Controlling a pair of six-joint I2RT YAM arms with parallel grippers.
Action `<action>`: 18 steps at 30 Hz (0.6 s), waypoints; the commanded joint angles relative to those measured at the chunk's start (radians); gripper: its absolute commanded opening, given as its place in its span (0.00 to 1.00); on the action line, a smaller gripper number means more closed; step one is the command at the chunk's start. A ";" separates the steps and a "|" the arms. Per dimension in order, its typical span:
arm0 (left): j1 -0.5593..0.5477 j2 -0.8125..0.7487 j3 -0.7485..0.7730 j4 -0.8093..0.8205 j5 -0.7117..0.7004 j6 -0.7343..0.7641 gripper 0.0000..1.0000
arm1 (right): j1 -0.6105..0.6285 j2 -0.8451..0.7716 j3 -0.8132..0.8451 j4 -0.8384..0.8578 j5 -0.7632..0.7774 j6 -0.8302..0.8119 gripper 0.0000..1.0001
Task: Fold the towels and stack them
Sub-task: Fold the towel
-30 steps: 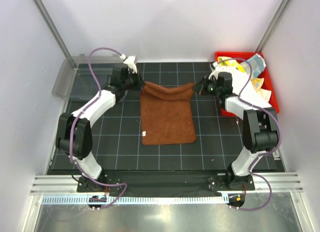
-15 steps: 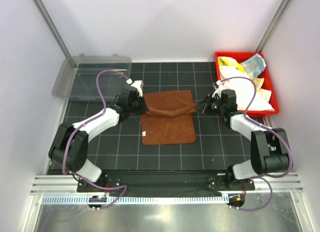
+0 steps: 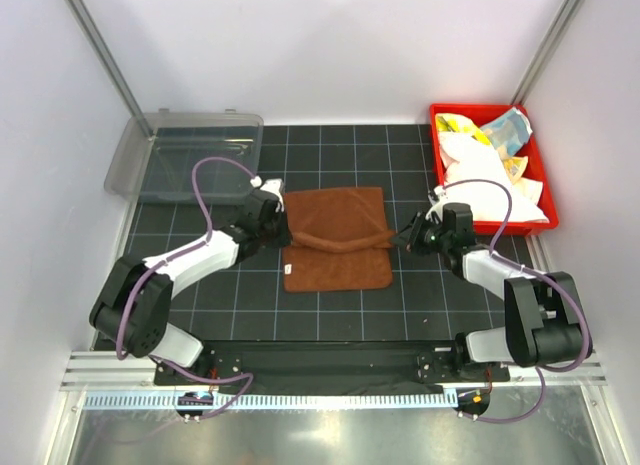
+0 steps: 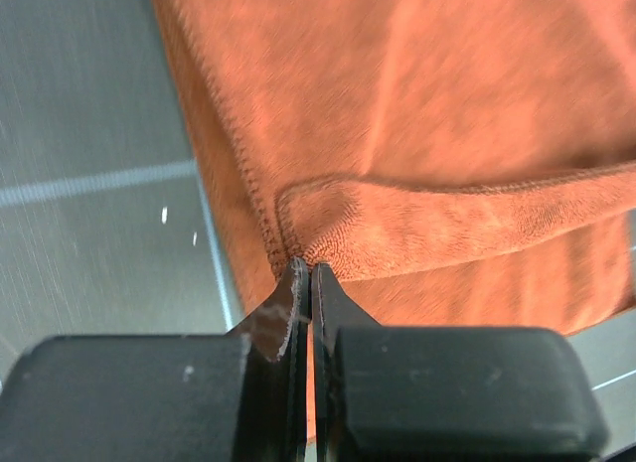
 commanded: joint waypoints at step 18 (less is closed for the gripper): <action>-0.047 -0.024 0.095 -0.165 -0.063 -0.068 0.62 | 0.026 0.005 0.206 -0.395 0.125 0.016 0.45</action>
